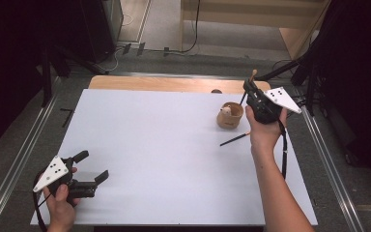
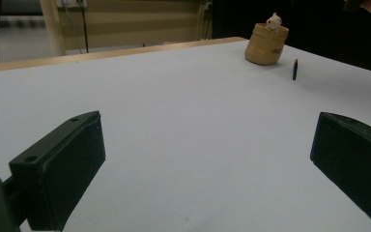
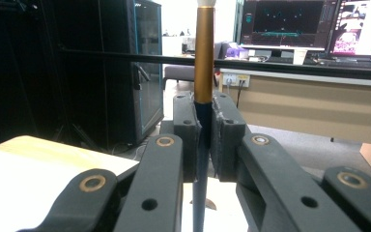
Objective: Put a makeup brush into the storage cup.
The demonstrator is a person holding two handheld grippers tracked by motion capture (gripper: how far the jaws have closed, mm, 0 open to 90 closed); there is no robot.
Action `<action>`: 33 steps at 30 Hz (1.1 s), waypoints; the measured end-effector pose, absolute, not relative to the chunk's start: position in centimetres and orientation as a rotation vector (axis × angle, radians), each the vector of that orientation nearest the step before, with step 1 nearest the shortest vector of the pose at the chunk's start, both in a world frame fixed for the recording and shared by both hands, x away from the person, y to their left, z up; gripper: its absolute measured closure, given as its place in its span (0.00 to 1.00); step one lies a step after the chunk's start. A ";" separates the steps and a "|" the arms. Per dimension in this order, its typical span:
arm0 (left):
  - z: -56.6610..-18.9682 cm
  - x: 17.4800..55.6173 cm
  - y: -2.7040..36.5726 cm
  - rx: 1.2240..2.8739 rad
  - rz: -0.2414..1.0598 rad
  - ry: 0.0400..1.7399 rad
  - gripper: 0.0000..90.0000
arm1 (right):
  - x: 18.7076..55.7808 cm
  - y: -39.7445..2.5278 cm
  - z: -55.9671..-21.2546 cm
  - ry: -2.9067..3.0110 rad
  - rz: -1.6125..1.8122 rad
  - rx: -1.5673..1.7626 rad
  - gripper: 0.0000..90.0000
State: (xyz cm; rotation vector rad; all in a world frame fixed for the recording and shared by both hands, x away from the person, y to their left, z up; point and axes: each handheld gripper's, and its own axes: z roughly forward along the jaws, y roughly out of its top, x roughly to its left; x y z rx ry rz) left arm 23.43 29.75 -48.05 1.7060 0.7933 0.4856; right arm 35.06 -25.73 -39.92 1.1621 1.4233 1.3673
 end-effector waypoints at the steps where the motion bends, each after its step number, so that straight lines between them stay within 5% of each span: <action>1: -48.1 23.4 29.7 1.705 0.486 0.794 0.00 | 35.2 -25.8 -40.0 1.423 1.374 1.167 0.94; 33: -48.2 23.5 29.6 1.715 0.482 0.790 0.00 | 37.7 -26.3 -45.8 1.503 1.320 1.303 0.94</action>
